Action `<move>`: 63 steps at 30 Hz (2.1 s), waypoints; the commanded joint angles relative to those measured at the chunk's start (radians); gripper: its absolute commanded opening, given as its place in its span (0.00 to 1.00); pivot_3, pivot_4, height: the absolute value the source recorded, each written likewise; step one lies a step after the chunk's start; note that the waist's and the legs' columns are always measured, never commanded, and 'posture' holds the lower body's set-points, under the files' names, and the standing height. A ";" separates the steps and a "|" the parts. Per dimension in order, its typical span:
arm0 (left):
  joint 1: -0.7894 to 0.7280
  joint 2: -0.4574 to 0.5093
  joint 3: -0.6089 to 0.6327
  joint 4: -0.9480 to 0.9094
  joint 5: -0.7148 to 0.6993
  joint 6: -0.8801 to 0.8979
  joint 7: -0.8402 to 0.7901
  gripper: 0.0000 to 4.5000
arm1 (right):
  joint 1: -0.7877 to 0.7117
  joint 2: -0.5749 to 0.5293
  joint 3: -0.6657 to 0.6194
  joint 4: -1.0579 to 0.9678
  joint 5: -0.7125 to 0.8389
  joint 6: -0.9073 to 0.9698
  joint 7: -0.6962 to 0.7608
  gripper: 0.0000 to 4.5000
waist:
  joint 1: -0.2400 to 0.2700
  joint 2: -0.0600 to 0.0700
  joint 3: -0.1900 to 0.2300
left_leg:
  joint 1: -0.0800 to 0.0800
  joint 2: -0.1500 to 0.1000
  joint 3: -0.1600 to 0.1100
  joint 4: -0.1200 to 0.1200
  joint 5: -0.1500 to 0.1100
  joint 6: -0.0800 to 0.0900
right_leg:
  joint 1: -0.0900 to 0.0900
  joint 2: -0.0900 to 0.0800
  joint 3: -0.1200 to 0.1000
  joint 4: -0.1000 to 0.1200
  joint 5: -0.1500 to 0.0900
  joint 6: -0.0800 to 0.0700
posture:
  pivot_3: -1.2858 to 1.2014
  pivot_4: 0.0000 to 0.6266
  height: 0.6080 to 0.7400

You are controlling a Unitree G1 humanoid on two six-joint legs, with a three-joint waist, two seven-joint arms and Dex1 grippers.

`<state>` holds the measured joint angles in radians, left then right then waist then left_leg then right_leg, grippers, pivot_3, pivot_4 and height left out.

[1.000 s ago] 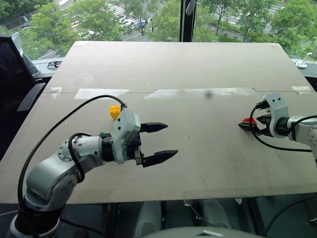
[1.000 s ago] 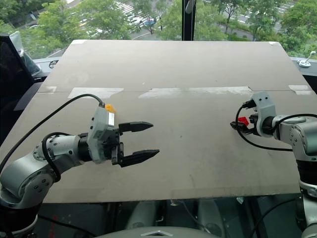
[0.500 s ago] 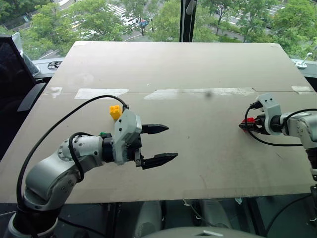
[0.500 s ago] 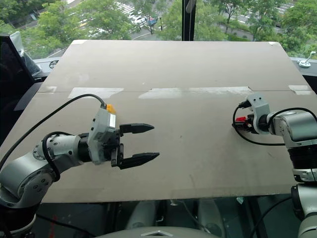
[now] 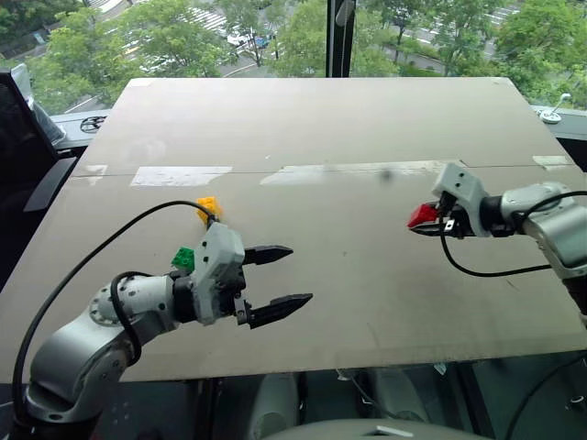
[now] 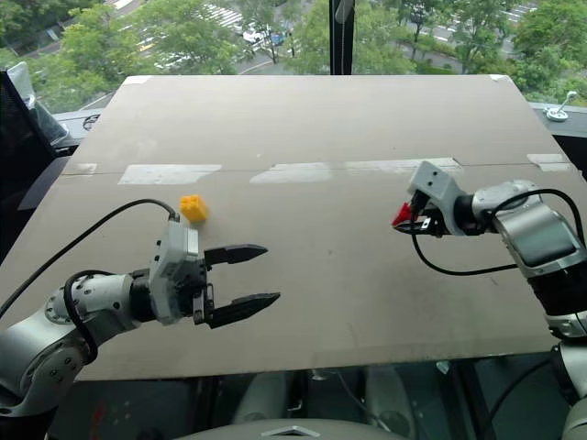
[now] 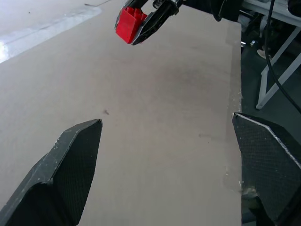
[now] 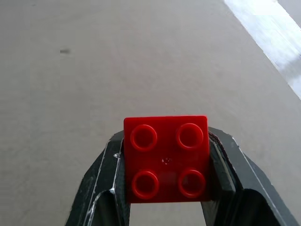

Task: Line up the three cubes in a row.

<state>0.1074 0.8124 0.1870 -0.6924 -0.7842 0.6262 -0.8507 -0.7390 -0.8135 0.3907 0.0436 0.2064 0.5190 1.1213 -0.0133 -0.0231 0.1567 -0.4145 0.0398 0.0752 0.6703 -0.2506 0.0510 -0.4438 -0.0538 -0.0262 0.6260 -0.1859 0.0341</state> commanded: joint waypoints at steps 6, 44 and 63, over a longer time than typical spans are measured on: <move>0.065 0.000 0.066 -0.082 0.000 -0.038 0.019 1.00 | -0.250 0.239 0.122 0.444 -0.190 -0.366 0.164 0.30 | 0.004 0.000 0.000 | -0.001 0.000 0.000 0.001 0.001 -0.002 | 0.000 0.000 0.000 0.000 0.004 -0.006 | 0.52 0.24 1.00; 0.240 -0.079 0.235 -0.160 -0.073 -0.001 0.236 1.00 | -0.239 0.307 -0.113 0.456 -0.161 -0.456 0.282 0.99 | 0.001 0.003 0.002 | -0.001 0.001 -0.001 -0.001 0.003 -0.005 | 0.000 -0.001 -0.001 0.001 0.004 -0.006 | 0.52 0.24 1.00; 0.121 0.004 0.265 0.222 0.169 0.074 0.382 1.00 | 0.499 0.171 -0.434 -0.715 0.316 -0.028 -0.067 0.99 | 0.020 0.001 0.000 | 0.001 0.002 -0.002 -0.001 0.003 -0.007 | 0.000 -0.001 -0.003 0.001 0.002 -0.004 | 0.52 0.24 1.00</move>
<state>0.2400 0.7951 0.4595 -0.4858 -0.6394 0.7130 -0.4331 -0.2379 -0.6386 -0.0192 -0.6340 0.5004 0.4919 1.0790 0.0071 -0.0223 0.1567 -0.4136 0.0422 0.0736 0.6690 -0.2472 0.0444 -0.4438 -0.0549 -0.0296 0.6270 -0.1838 0.0304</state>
